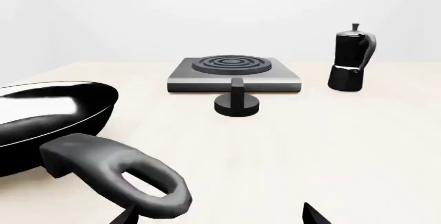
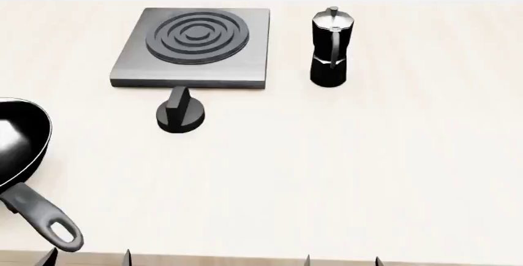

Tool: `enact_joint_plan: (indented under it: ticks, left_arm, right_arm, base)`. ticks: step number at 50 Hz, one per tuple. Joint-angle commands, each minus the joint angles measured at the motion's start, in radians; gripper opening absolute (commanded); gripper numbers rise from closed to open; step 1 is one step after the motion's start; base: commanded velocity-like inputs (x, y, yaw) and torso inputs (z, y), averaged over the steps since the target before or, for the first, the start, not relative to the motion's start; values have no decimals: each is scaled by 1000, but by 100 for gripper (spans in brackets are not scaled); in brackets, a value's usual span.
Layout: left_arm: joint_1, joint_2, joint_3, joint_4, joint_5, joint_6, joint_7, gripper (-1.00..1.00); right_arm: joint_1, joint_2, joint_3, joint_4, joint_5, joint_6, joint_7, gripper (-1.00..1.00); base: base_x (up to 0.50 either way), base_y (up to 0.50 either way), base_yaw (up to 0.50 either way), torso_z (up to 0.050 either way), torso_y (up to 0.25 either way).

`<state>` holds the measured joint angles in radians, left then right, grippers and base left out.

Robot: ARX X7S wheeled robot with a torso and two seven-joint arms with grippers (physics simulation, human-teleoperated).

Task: Turn on the stove.

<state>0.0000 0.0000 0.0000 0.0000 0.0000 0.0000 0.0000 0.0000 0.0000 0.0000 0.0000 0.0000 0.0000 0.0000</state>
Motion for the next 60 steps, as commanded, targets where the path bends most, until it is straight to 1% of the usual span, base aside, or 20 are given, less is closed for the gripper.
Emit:
enact_joint_plan:
  ticks: [1, 5, 13, 15, 19, 25, 29, 37, 48, 49, 51, 53, 60]
  left_arm:
    - [-1, -16, 16, -9, -12, 8, -22, 100]
    - [-3, -32, 36, -19, -15, 15, -45, 100]
    - [-6, -50, 50, 0, -24, -31, -83, 100]
    - [4, -58, 65, 27, 3, -43, -98, 100]
    - [15, -64, 68, 137, -18, -122, -101, 100]
    - [23, -74, 82, 215, -15, -194, -117, 100]
    - [20, -87, 97, 286, 18, -257, -140, 100]
    - [-11, -94, 89, 414, -19, -370, -139, 100]
    - [-51, -106, 109, 501, -25, -454, -157, 100]
    - [-58, -98, 100, 514, -20, -455, -176, 100]
    - [-59, -103, 111, 532, -21, -472, -174, 100]
    - [-66, -110, 130, 546, -2, -482, -181, 100]
    - [-101, -116, 139, 591, -7, -524, -186, 100]
  right_arm:
    - [1, 14, -21, 5, 11, 4, 26, 100]
    - [2, 31, -49, 7, -9, 9, 68, 100]
    - [2, 50, -75, -23, -18, 56, 107, 100]
    - [-7, 57, -84, -64, -21, 80, 108, 100]
    - [-17, 67, -93, -188, -12, 173, 105, 100]
    - [-9, 81, -113, -308, -20, 280, 108, 100]
    - [5, 88, -121, -401, -19, 360, 109, 100]
    - [54, 109, -147, -566, -49, 495, 117, 100]
    - [117, 127, -161, -654, -56, 581, 122, 100]
    - [131, 145, -191, -659, -96, 607, 127, 100]
    - [137, 134, -169, -677, -62, 619, 116, 100]
    - [150, 138, -165, -689, -69, 626, 123, 100]
    - [176, 152, -175, -739, -71, 690, 116, 100]
  base:
    - [0, 0, 0, 0, 0]
    - [0, 0, 0, 0, 0]
    - [0, 0, 0, 0, 0]
    - [0, 0, 0, 0, 0]
    - [0, 0, 0, 0, 0]
    - [0, 0, 0, 0, 0]
    - [0, 0, 0, 0, 0]
    - [0, 0, 0, 0, 0]
    - [0, 0, 0, 0, 0]
    - [0, 0, 0, 0, 0]
    - [0, 0, 0, 0, 0]
    - [0, 0, 0, 0, 0]
    - [0, 0, 0, 0, 0]
